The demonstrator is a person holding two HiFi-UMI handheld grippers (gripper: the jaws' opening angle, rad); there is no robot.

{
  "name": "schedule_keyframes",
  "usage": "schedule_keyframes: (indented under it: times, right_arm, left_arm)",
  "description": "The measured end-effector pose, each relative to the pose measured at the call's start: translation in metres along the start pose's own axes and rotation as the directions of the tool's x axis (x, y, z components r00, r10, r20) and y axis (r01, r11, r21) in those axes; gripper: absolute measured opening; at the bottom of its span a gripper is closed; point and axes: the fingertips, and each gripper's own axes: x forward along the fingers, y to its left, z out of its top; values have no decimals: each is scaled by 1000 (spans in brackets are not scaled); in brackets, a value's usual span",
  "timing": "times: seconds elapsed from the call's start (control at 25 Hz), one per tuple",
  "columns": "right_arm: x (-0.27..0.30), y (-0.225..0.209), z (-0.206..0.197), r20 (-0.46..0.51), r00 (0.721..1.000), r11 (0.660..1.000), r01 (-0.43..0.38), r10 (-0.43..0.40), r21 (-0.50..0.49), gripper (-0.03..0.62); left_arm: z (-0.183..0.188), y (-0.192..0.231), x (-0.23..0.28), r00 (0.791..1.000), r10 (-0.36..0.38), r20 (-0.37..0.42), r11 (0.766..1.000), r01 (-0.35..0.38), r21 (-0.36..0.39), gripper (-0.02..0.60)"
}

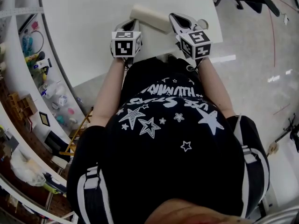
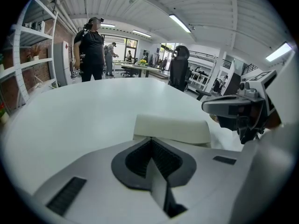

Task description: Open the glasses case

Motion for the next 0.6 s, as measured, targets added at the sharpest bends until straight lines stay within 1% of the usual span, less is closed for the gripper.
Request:
schedule_keyframes:
  times: [0.2,0.24,0.32,0.48,0.56,0.6]
  right_arm:
    - [2,11,-4,-39,997,993,-69,66,-100,11]
    - [3,15,-5,-48,996,989,-87,81,-123,20]
    - [5,22,-9,-70,991,980,-120,111,-159,103]
    - [10,34,-16,-114,982,965,-169,148,-202,191]
    - [13,40,-21,-144,977,951,-189,157,-246,243]
    - [14,43,-24,-161,974,941,-198,158,-276,258]
  left_arm:
    - [0,-1,3,1000,-4,0,1000,4,-6,12]
    - [0,-1,3,1000,-4,-2,1000,4,-6,12]
    - [-1,-1,3,1000,-5,-6,1000,5,-4,12]
    - [-1,0,1,1000,-6,-11,1000,6,0,12]
    - [-1,0,1,1000,-5,-13,1000,5,-1,12]
    - [-2,0,1,1000,-5,-15,1000,5,-1,12]
